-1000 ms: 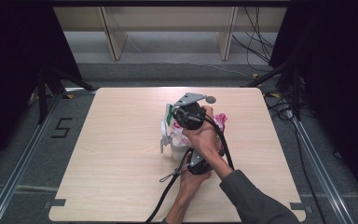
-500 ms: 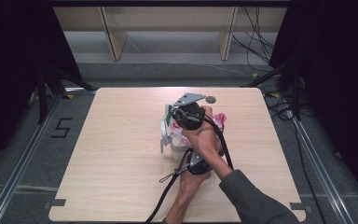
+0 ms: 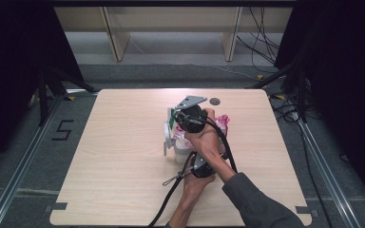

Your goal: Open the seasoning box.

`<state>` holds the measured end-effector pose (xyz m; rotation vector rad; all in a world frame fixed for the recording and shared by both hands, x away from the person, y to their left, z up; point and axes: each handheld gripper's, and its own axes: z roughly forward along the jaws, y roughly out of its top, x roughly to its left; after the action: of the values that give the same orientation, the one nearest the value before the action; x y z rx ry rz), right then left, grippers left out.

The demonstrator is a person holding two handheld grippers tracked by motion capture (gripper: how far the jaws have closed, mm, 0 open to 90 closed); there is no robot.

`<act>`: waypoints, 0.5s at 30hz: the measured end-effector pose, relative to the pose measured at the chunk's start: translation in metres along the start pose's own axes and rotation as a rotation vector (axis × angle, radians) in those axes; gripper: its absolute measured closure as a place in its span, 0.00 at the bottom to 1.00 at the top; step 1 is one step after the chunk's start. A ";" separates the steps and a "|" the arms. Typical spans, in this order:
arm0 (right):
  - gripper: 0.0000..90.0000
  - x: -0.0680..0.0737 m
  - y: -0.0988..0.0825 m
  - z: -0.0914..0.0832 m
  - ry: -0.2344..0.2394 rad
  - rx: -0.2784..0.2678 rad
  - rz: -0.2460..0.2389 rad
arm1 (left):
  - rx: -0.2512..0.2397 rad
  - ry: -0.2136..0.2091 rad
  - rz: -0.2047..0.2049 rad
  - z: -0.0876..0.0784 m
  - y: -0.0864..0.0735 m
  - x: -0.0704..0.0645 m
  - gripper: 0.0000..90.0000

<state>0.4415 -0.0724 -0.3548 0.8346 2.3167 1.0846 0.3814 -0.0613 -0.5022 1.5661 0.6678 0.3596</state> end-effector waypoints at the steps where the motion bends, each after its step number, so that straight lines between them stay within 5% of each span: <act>1: 1.00 0.000 0.000 0.000 0.000 0.000 0.000 | 0.000 0.000 0.000 0.000 0.000 0.000 0.83; 11: 1.00 -0.004 -0.002 0.000 0.010 -0.017 -0.018 | 0.010 -0.012 -0.007 0.001 0.000 -0.002 0.83; 12: 1.00 -0.002 -0.002 -0.002 0.015 0.007 0.021 | 0.008 -0.012 -0.002 0.001 0.000 -0.002 0.83; 15: 1.00 -0.004 -0.001 -0.003 0.014 -0.016 0.014 | 0.003 -0.003 0.008 0.000 0.001 -0.002 0.83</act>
<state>0.4427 -0.0775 -0.3536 0.8408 2.3140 1.1166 0.3803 -0.0627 -0.5009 1.5723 0.6605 0.3618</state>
